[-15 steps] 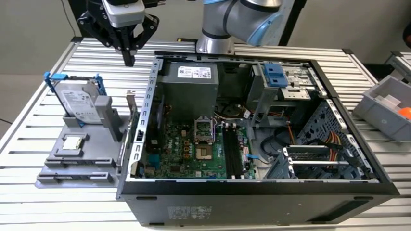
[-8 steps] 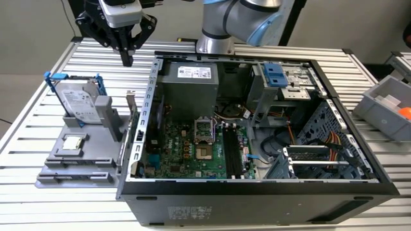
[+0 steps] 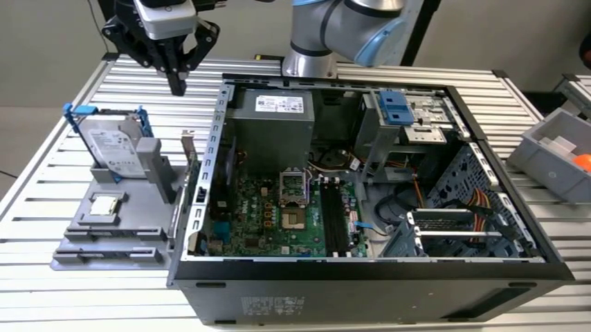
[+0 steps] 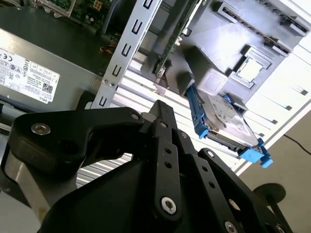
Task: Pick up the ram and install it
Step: 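Reach for the ram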
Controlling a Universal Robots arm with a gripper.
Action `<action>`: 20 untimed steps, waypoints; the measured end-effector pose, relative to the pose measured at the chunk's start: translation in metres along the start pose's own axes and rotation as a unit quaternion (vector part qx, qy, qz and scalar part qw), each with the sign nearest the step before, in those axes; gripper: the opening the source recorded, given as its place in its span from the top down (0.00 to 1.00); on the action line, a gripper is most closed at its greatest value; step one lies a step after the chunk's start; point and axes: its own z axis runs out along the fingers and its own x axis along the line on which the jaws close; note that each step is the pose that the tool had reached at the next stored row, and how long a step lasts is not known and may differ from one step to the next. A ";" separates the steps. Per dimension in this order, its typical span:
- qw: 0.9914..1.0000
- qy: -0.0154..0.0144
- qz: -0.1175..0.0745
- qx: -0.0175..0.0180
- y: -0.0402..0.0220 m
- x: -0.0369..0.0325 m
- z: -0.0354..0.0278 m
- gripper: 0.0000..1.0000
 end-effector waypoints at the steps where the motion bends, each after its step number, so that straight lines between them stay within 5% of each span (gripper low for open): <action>1: 1.000 0.000 0.000 0.000 -0.0001 0.0009 0.0000 1.00; 20: 1.000 0.000 0.000 0.000 -0.0008 0.0114 -0.0002 1.00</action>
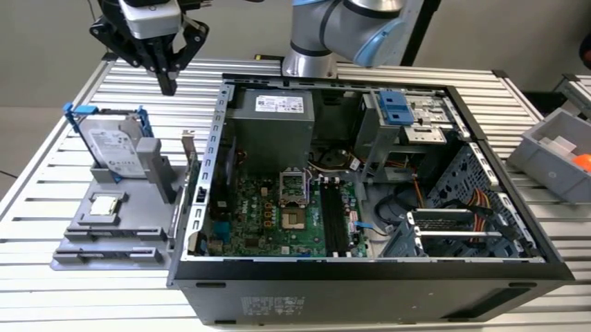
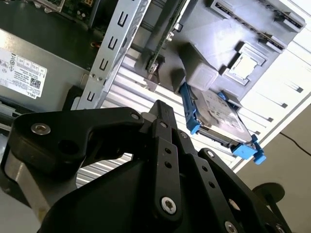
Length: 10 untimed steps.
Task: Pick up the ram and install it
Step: 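Reach for the ram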
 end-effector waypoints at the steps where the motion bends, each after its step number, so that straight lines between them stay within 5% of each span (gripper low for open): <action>1: 1.000 0.000 0.000 0.000 0.0000 0.0001 0.0000 1.00; 10: 1.000 0.000 0.000 0.000 -0.0001 0.0013 -0.0002 1.00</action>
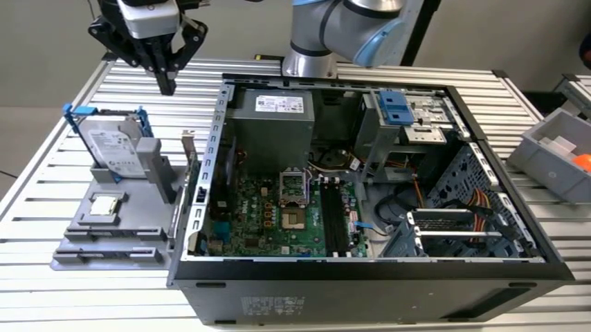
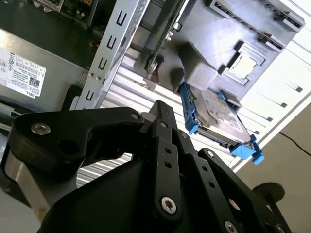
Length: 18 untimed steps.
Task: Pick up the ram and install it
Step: 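Reach for the ram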
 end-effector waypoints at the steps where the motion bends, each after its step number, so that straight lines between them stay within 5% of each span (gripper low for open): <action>1: 1.000 0.000 0.000 0.000 0.0000 0.0004 0.0000 1.00; 18: 1.000 0.000 0.000 0.000 -0.0009 0.0131 -0.0002 1.00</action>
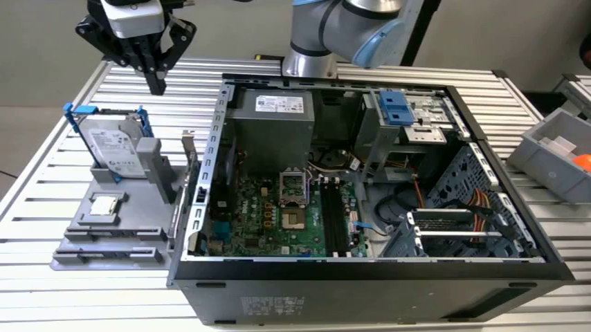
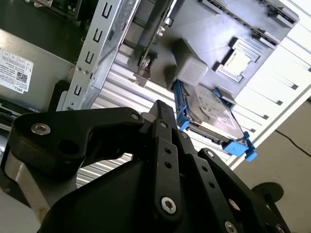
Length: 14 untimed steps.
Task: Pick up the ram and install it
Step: 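Reach for the ram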
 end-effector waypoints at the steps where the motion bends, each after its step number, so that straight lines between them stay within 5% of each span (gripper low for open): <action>1: 1.000 0.000 0.000 0.000 -0.0001 0.0007 0.0000 1.00; 14: 1.000 0.000 0.000 0.000 -0.0007 0.0092 -0.0002 1.00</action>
